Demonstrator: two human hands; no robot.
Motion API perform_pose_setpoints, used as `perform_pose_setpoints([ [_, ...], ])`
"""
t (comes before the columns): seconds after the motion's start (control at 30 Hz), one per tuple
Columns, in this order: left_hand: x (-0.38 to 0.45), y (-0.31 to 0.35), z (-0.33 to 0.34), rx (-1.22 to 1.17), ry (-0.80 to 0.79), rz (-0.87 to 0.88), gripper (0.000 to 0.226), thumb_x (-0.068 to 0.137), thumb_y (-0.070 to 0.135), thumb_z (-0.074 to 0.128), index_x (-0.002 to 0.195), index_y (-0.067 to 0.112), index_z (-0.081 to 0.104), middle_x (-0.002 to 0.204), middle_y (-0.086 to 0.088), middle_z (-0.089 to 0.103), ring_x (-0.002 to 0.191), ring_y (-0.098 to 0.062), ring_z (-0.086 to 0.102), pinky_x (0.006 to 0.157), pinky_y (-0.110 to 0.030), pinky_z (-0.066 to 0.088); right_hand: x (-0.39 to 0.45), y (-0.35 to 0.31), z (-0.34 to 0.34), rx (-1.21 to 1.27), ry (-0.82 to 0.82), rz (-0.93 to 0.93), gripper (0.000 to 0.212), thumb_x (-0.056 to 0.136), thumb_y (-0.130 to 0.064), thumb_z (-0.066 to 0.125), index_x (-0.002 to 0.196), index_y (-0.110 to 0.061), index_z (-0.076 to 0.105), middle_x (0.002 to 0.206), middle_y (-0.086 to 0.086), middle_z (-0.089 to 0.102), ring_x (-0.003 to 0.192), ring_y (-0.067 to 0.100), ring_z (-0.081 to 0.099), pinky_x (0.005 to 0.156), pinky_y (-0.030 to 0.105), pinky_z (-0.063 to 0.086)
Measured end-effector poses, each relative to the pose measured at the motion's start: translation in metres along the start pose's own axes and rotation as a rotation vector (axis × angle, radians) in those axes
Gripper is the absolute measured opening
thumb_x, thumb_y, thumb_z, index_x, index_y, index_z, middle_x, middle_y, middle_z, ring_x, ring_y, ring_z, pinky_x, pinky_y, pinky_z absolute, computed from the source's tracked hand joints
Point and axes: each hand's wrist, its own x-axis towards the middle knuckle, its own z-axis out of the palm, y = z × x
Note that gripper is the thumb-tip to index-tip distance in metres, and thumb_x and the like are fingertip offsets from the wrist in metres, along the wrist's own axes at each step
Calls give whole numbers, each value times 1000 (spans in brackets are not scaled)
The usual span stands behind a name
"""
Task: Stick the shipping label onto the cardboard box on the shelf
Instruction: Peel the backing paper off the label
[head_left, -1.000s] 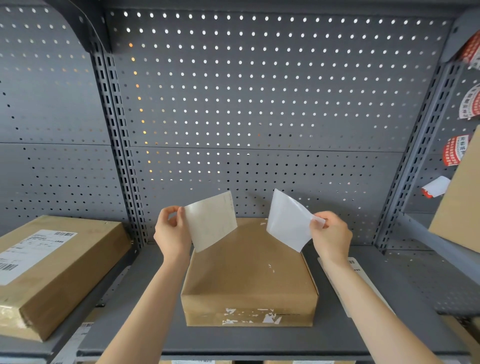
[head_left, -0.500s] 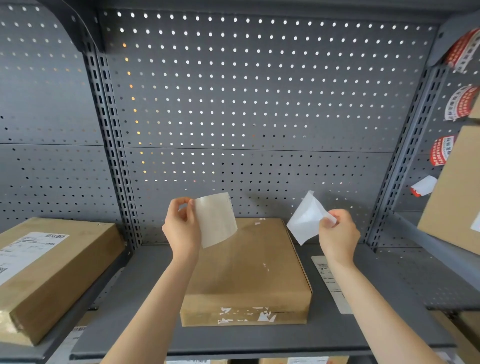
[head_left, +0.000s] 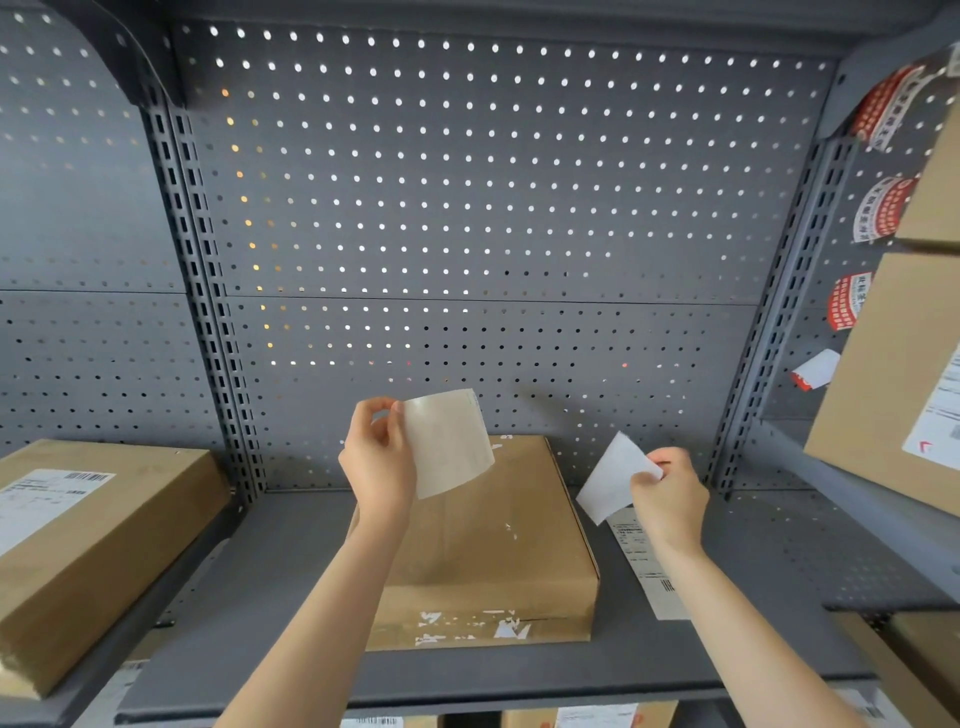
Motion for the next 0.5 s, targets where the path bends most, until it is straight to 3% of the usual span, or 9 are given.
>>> perform_pose_setpoints([
  [0.23,-5,-7,2,-33,8,-34,13,93,25,49,87,19,58,64,7,59,55,-13,44,53,-28,36,-4,11,7,-36,-114,54,27,80,7,41,102,-6,52,87,20,63,70,27,49,49,28,36],
  [0.5,-7,-13,2,-44,-29,-52,13,94,26,50,87,20,58,63,5,55,55,-13,44,53,-28,35,-1,14,5,-89,-191,66,28,81,4,44,105,-7,54,91,17,63,75,27,56,61,36,47],
])
